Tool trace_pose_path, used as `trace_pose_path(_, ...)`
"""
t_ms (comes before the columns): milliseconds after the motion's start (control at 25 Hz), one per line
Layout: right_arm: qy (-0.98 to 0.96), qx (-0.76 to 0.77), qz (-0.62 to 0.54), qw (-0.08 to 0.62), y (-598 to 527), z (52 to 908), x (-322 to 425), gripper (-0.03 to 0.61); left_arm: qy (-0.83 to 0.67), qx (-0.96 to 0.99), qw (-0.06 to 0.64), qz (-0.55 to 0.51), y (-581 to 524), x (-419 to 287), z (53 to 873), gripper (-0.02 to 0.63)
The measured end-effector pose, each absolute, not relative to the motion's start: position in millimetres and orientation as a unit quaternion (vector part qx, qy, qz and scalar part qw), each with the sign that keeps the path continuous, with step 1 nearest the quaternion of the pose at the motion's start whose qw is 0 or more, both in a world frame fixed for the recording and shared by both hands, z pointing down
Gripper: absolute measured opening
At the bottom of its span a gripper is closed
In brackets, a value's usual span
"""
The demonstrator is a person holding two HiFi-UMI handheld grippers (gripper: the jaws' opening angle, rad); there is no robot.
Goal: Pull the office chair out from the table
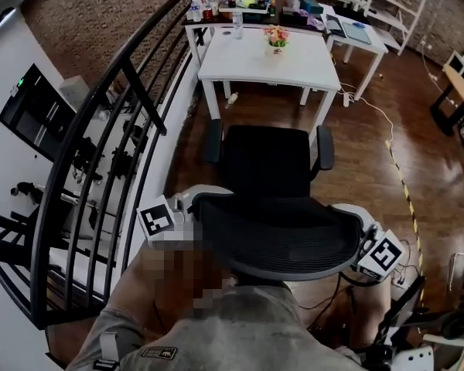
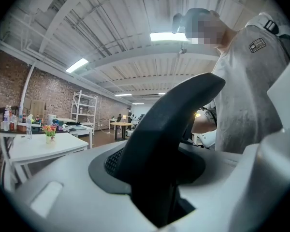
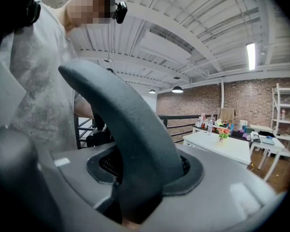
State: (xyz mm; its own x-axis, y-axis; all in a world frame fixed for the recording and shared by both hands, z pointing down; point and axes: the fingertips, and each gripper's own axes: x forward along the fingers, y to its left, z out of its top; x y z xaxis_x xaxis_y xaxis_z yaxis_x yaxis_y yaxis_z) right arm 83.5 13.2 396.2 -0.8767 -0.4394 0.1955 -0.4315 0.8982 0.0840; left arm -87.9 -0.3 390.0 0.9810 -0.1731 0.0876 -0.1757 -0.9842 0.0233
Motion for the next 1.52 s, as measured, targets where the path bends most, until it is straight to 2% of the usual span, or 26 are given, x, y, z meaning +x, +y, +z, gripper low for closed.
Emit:
trace_pose_path(440,-0.959,0.249,0.008,0.138,69,409,77,0.216,-0.063,0.997,0.007,0.032,56,-103,390,0.178)
trace_pose_path(1200,-0.968,0.218,0.003,0.125,134,414,69,0.198,-0.091,0.995,0.014,0.029,113,-108,396,0.189)
trace_pose_path(1320,-0.966,0.228,-0.005,0.123,131,413,69,0.214,-0.111,0.993,0.011,0.028,111,-107,395,0.218)
trace_pose_path(1520,-0.954,0.279,0.004,0.113,130,419,88,0.28,-0.188,0.982,0.007,0.019,108,-121,400,0.269)
